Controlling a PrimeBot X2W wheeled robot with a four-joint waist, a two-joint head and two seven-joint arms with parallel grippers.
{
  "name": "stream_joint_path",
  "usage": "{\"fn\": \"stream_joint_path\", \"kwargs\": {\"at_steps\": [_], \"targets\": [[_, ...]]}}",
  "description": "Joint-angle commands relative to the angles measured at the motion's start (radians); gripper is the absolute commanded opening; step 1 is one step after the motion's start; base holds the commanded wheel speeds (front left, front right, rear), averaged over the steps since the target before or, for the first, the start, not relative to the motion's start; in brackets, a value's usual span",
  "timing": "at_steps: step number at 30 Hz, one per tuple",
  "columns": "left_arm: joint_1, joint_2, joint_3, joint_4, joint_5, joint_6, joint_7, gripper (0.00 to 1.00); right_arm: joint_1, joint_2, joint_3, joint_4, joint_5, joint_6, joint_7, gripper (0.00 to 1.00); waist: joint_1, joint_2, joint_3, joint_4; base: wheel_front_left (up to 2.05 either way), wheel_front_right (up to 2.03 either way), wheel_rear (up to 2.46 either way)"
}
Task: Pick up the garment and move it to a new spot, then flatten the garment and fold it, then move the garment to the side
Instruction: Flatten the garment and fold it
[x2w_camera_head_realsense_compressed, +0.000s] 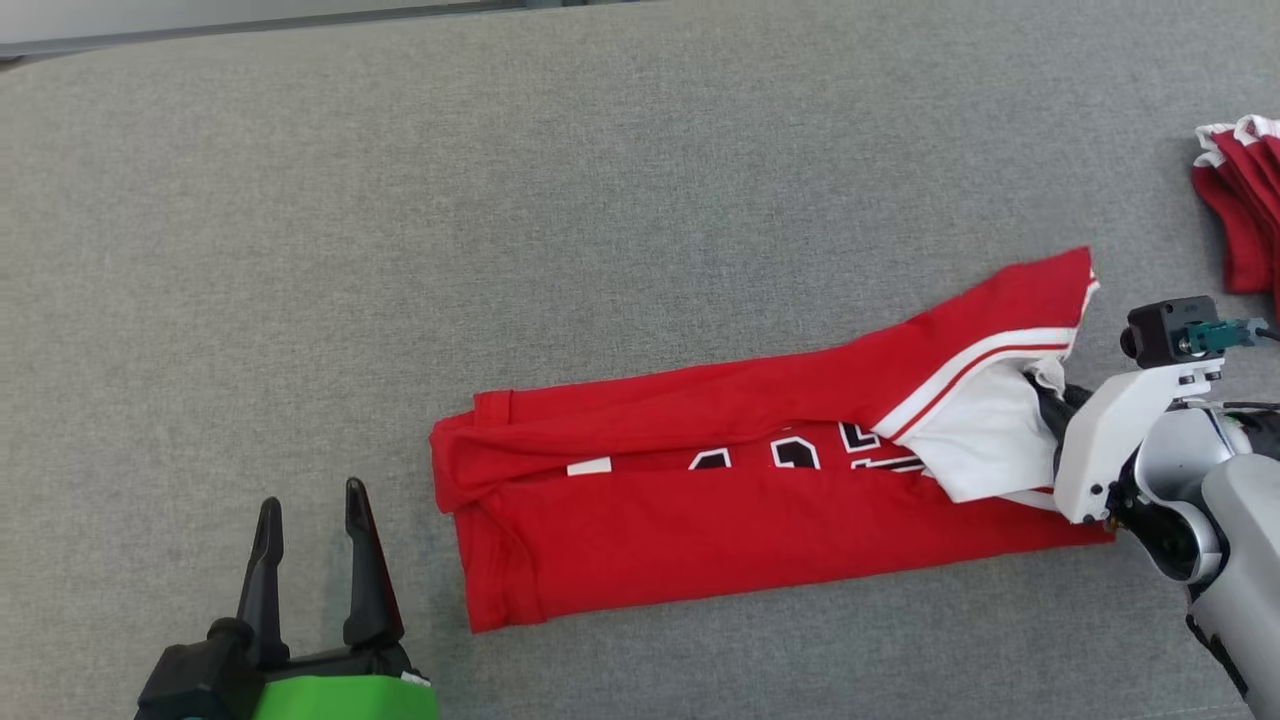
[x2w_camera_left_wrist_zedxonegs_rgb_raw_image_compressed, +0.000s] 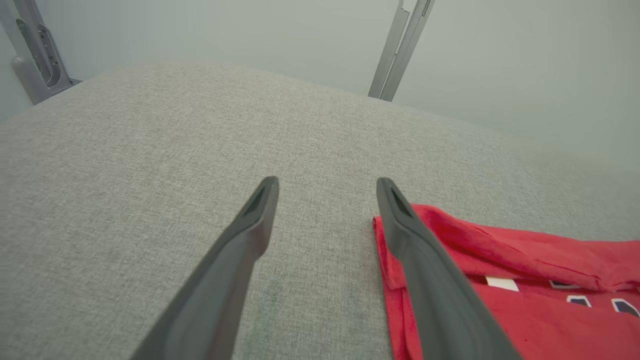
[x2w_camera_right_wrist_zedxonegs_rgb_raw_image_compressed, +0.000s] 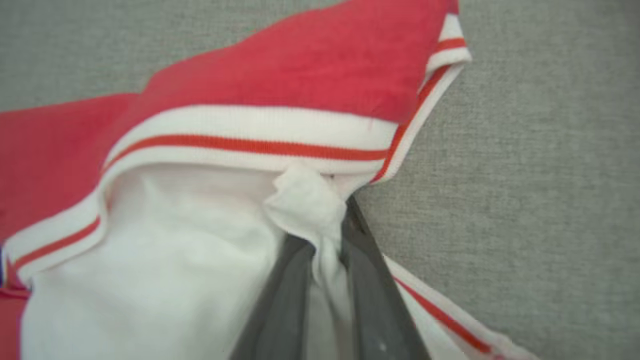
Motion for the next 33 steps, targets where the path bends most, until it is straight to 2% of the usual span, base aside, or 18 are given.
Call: {"fn": "stream_joint_path", "kwargs": {"at_steps": [1,7,14,17,18,21,23,28,33], "targets": [[0.011,0.0,0.001,0.001,-0.003,0.004,-0.003,1.0,0.039,0.014,0.026,0.039,0.035,0.009,0.006,0.0,0.0001,0.0,-0.024,0.016,0.0,0.0,0.0],[0.036,0.0,-0.01,0.008,-0.021,0.011,-0.003,1.0,0.015,-0.1,-0.04,0.085,0.126,0.004,-0.032,0.0,0.0001,0.0,-0.072,0.029,0.0,0.0,0.0],[0.058,0.001,-0.019,0.009,-0.036,0.02,-0.003,1.0,0.025,-0.25,-0.142,0.141,0.139,0.005,-0.053,0.0,0.0001,0.0,-0.105,0.036,0.0,0.0,0.0],[0.067,0.001,-0.012,0.011,-0.038,0.019,-0.003,1.0,0.044,-0.294,-0.185,0.123,0.152,0.005,-0.028,0.0,0.0001,0.0,-0.118,0.035,0.0,0.0,0.0],[0.072,0.001,-0.004,0.009,-0.041,0.021,-0.003,1.0,0.053,-0.3,-0.195,0.068,0.168,0.006,-0.008,0.0,0.0001,0.0,-0.122,0.027,0.0,0.0,0.0],[0.075,0.0,-0.005,0.009,-0.048,0.026,-0.003,1.0,0.039,-0.264,-0.182,-0.052,0.202,0.006,0.042,0.0,0.0001,0.0,-0.116,0.0,0.0,0.0,0.0],[0.07,0.001,-0.017,0.014,-0.042,0.019,-0.003,1.0,0.029,-0.207,-0.147,-0.148,0.224,0.006,0.087,0.0,0.0001,0.0,-0.11,-0.019,0.0,0.0,0.0],[0.036,0.001,-0.02,0.028,-0.017,0.019,-0.003,1.0,0.023,-0.008,-0.027,-0.311,0.19,0.006,0.147,0.0,0.0001,0.0,-0.091,-0.047,0.0,0.0,0.0],[0.015,0.001,-0.034,0.044,0.0,0.02,-0.003,1.0,0.054,0.199,0.038,-0.305,0.104,0.006,0.1,0.0,0.0001,0.0,-0.078,-0.047,0.0,0.0,0.0]]}}
